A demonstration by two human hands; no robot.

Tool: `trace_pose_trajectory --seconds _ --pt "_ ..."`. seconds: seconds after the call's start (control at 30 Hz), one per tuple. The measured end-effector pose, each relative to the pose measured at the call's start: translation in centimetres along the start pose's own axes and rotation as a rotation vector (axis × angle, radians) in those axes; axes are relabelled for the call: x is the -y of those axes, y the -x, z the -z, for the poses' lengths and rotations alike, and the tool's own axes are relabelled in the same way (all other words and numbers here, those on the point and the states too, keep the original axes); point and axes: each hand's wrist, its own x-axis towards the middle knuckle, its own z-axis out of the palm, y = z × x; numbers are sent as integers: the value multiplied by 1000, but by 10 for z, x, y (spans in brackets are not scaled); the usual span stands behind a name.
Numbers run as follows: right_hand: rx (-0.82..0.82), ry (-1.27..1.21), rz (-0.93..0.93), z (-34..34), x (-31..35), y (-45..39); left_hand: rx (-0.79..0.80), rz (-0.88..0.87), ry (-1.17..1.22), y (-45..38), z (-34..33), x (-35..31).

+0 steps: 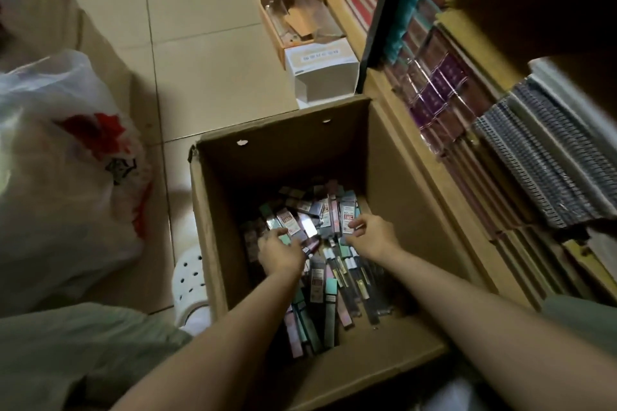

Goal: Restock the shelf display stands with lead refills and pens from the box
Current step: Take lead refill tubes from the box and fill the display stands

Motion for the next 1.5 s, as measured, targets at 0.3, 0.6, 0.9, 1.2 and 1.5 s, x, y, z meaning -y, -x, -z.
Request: trace_pose_trajectory --seconds 0.3,0.6,0.9,1.2,1.5 --pt "-119 4 -2 -36 0 -43 -176 63 -128 -26 -30 4" --pt "-179 253 57 -36 -13 -59 -277 -33 -86 -25 -34 9" --pt "-194 111 25 -42 -18 -52 -248 189 82 -2 -33 18" --pt "-38 30 -25 -20 -15 -35 -105 218 20 0 -29 20" --pt "-89 -187 42 33 6 18 380 18 390 28 9 -29"
